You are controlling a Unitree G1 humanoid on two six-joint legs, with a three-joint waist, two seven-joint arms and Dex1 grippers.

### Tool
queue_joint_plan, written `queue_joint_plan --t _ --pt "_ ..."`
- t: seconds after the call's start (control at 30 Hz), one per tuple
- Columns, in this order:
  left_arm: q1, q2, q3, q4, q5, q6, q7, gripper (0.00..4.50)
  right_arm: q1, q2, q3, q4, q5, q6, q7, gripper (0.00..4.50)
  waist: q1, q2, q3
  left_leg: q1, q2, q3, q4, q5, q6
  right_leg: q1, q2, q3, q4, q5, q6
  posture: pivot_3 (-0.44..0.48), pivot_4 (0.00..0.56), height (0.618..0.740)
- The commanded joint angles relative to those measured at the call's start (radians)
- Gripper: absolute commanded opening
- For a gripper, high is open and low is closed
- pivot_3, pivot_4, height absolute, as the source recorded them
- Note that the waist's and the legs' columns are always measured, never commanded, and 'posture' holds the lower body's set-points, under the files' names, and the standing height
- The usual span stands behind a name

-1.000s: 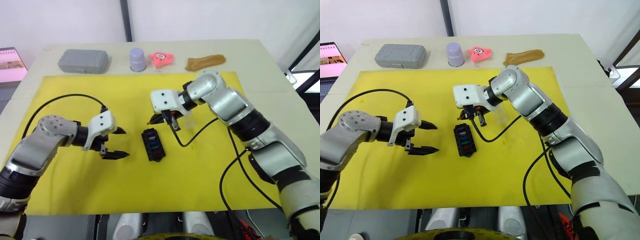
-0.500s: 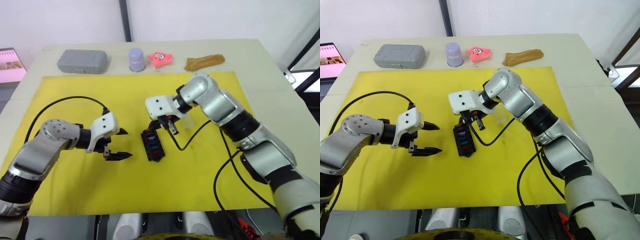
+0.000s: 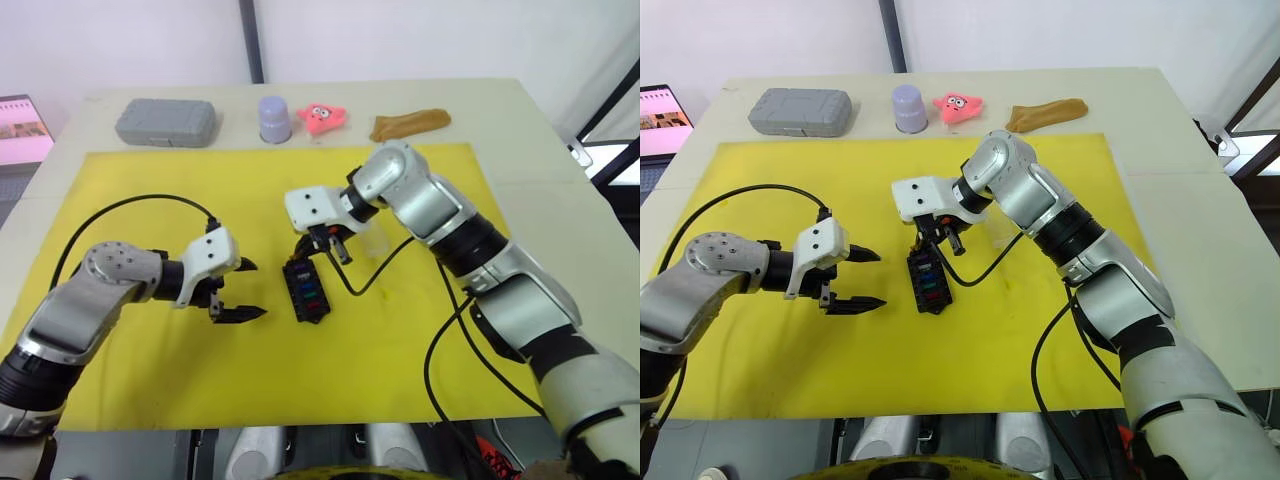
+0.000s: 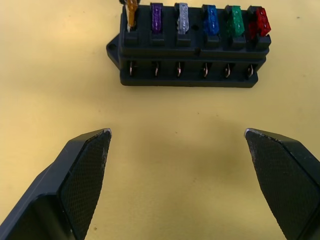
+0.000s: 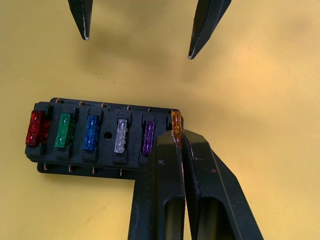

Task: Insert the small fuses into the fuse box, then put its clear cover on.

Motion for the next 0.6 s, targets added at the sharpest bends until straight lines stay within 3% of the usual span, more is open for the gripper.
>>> queue_joint_plan --t 0.03,0.6 --pt "-0.008 0.000 0.025 -0.028 -0.006 -0.002 0.005 4.48 -0.030 0.002 -0.027 -0.001 -0.011 -0.005 0.009 0.00 0.000 0.000 0.000 0.000 0.000 0.000 0.000 0.000 0.000 0.000 0.000 0.000 0.000 0.000 0.000 0.000 0.150 0.731" --pt "-0.018 -0.005 0.021 -0.024 -0.005 0.002 0.004 4.48 -0.021 0.011 -0.021 0.010 -0.028 0.006 0.014 0.00 0.000 0.000 0.000 0.000 0.000 0.000 0.000 0.000 0.000 0.000 0.000 0.000 0.000 0.000 0.000 0.000 0.150 0.731"
